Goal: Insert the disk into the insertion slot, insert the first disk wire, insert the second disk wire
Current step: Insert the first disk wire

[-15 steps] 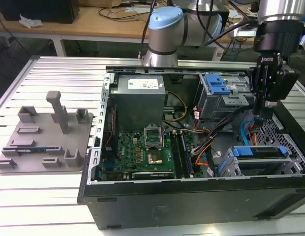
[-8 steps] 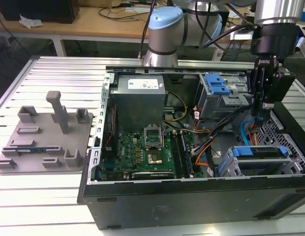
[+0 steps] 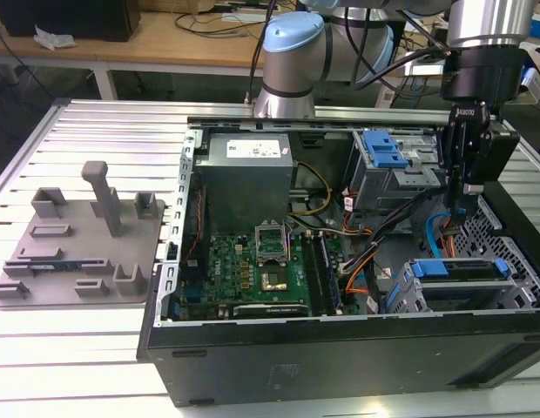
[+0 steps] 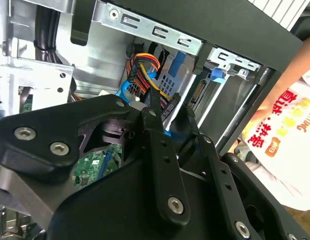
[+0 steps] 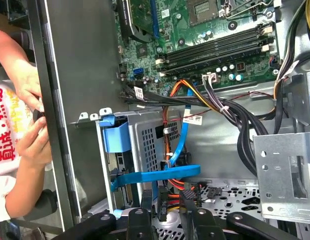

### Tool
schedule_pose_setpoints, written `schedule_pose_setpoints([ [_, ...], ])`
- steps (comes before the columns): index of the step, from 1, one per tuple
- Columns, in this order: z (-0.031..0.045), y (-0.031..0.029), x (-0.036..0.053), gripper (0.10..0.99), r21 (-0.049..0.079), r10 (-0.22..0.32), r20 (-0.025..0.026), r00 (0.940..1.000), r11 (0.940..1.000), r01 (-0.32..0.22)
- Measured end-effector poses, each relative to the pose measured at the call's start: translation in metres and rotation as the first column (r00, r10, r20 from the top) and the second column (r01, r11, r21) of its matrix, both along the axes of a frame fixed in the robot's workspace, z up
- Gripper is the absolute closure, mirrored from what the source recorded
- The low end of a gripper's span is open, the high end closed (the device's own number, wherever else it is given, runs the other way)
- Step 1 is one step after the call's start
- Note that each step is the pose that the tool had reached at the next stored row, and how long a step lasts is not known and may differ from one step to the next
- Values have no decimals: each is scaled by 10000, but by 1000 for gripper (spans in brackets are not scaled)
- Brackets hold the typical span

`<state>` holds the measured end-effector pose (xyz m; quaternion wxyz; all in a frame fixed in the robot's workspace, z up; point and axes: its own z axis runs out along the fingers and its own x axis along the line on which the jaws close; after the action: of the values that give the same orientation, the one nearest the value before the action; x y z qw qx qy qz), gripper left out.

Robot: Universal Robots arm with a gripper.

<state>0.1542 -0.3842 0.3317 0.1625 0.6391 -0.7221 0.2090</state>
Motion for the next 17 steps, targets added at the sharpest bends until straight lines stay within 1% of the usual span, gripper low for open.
schedule_pose_setpoints([
  [2,-1,0,3,737,2,-12,0,10000,10000,12],
  [4,-1,1,21,737,-5,-140,0,9999,9999,140],
  [10,0,0,22,737,-15,-142,0,9999,9999,142],
  [11,0,0,22,749,-15,-143,0,9999,9999,143],
  [13,0,0,22,882,-17,-143,0,9999,9999,143],
  [14,0,-1,22,922,-18,-143,0,9999,9999,143],
  [17,-1,0,22,922,-17,-142,0,9999,9999,142],
])
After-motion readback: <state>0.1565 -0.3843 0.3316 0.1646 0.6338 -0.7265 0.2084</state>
